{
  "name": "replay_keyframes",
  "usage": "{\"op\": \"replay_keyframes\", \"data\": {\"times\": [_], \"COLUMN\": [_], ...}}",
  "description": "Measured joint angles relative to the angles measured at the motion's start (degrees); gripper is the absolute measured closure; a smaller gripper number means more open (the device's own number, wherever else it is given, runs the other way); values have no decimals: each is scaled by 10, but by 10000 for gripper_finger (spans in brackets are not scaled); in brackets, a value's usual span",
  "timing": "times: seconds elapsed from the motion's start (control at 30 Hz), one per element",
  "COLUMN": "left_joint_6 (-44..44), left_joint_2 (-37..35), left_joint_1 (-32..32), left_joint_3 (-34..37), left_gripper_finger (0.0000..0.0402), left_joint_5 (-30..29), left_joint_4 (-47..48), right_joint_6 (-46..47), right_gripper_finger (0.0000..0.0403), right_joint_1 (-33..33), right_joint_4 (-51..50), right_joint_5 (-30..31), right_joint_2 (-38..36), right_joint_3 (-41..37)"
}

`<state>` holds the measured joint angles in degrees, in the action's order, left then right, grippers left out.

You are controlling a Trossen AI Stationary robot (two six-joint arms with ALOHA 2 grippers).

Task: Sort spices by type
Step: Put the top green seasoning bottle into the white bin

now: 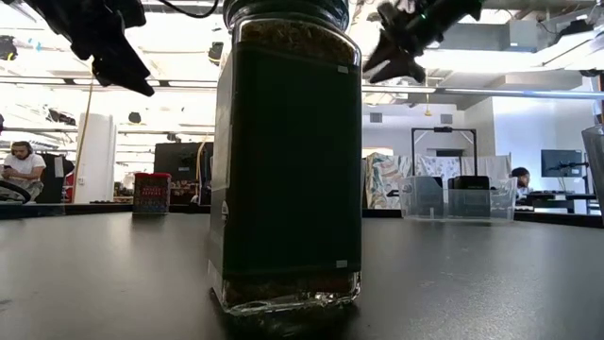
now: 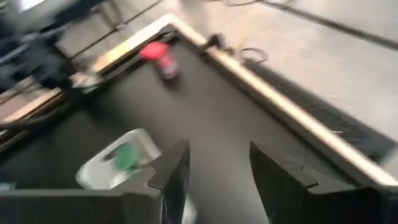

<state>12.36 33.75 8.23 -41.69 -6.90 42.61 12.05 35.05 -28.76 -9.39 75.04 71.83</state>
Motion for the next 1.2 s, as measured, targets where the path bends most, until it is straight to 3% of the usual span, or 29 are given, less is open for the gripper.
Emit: {"op": "replay_keyframes", "data": {"times": [0.17,0.53,0.63,0.87,1.07,1.2], "left_joint_6": [23,25,34,61,106,147], "left_joint_2": [0,0,0,20,67,105], "left_joint_1": [0,0,-9,-68,-147,-193], "left_joint_3": [0,0,0,0,0,0], "left_gripper_finger": [168,169,170,171,171,171], "left_joint_5": [0,0,0,-9,-73,-109], "left_joint_4": [0,4,4,0,-31,-77], "right_joint_6": [39,175,216,336,411,464], "right_gripper_finger": [207,245,254,262,260,260], "right_joint_1": [-96,-359,-417,-512,-577,-605], "right_joint_4": [26,8,-12,-121,-126,-125], "right_joint_5": [14,250,291,324,413,424], "right_joint_2": [14,30,29,30,30,30], "right_joint_3": [0,0,0,-1,-45,-89]}}
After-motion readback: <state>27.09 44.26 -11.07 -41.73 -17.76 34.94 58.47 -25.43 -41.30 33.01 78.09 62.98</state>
